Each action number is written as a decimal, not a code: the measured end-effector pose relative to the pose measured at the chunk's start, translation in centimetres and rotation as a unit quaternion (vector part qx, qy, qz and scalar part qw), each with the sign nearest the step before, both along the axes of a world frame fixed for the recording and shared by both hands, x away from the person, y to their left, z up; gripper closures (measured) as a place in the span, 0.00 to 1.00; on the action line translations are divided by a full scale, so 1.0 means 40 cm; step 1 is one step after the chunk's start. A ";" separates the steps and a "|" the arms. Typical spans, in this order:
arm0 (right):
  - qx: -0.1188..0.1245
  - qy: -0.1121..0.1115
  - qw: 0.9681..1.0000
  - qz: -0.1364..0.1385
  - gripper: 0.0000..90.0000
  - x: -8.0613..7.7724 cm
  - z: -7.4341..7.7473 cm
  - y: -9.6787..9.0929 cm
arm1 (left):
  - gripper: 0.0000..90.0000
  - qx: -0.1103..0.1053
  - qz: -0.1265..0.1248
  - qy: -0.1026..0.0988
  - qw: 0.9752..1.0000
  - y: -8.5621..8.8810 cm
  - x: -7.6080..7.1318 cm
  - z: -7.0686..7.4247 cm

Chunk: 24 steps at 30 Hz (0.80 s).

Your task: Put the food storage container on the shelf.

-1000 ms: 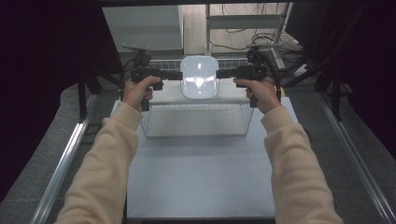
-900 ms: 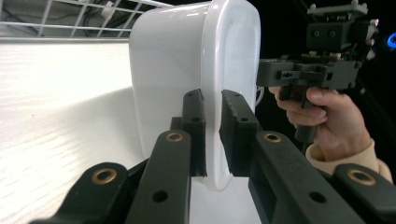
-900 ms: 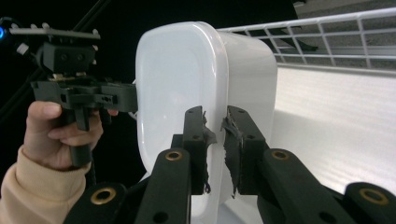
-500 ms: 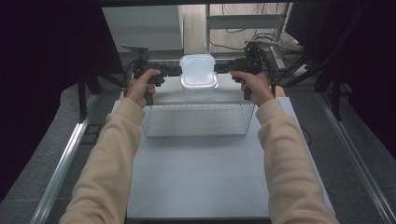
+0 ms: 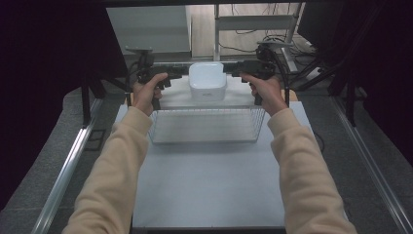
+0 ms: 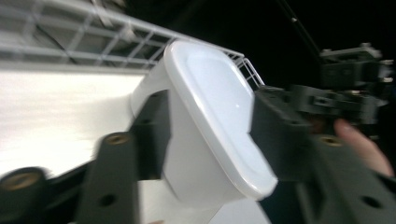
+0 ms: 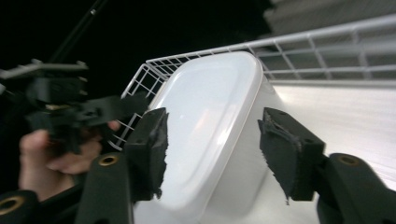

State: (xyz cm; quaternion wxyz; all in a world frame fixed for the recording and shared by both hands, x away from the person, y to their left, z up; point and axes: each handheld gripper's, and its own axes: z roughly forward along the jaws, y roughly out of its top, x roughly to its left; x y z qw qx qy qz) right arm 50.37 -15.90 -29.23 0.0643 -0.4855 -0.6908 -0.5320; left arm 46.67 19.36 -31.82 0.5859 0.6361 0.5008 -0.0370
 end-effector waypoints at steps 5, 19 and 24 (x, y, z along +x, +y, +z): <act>-0.037 -0.083 0.996 0.017 0.37 -0.094 0.021 -0.040 | 0.34 0.061 0.000 -0.053 0.997 0.014 -0.113 0.018; -0.148 -0.181 0.972 0.025 0.25 -0.400 -0.190 -0.206 | 0.25 0.185 0.003 -0.077 0.980 0.020 -0.425 -0.196; -0.177 -0.180 0.967 0.028 0.25 -0.449 -0.269 -0.219 | 0.25 0.194 0.006 -0.065 0.979 0.020 -0.456 -0.264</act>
